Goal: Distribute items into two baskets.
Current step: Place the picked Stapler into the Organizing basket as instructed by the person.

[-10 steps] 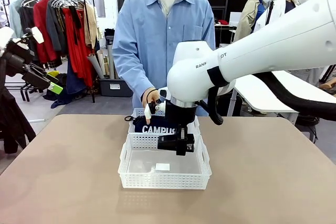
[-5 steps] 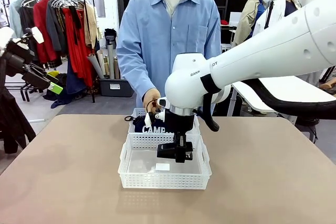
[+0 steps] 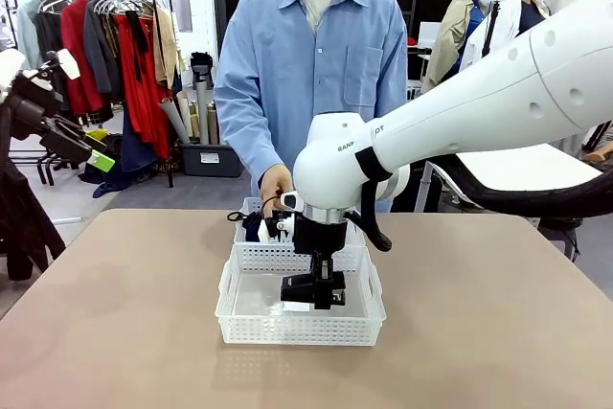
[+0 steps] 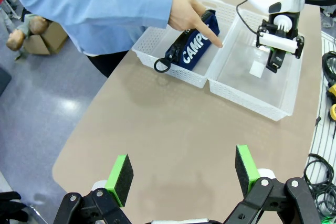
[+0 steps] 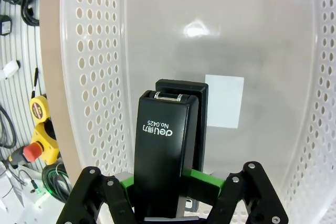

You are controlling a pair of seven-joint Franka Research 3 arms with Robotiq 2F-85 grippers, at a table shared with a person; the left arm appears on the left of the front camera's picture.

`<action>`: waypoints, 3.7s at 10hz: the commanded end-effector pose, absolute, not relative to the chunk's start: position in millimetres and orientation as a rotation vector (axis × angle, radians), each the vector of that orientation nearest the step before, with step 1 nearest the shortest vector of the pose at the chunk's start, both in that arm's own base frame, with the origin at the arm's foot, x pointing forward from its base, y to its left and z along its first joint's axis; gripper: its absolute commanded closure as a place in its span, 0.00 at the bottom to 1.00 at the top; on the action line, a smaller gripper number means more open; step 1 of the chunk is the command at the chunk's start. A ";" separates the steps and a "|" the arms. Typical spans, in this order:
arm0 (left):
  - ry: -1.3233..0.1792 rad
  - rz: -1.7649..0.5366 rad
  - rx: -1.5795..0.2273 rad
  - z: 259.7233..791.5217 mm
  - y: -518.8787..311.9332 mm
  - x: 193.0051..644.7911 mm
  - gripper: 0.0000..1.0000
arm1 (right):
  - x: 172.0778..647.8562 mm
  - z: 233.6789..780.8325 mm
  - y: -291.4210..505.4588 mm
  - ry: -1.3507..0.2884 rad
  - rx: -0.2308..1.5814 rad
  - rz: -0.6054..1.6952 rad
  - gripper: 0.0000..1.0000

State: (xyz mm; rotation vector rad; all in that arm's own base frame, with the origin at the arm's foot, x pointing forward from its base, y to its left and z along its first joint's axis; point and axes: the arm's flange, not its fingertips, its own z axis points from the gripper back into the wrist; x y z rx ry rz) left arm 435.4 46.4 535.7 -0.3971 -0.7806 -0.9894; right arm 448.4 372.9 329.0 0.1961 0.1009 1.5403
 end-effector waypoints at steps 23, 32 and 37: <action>-0.779 -0.982 -0.399 536.4 46.4 434.0 0.00 | 434.7 390.0 353.0 0.021 0.120 1.551 0.00; -0.779 -0.982 -0.399 536.4 46.4 434.0 0.00 | 441.1 392.8 360.0 0.034 0.136 1.552 0.00; -0.779 -0.982 -0.399 536.4 46.4 434.0 0.00 | 441.1 392.8 360.0 0.034 0.136 1.552 0.00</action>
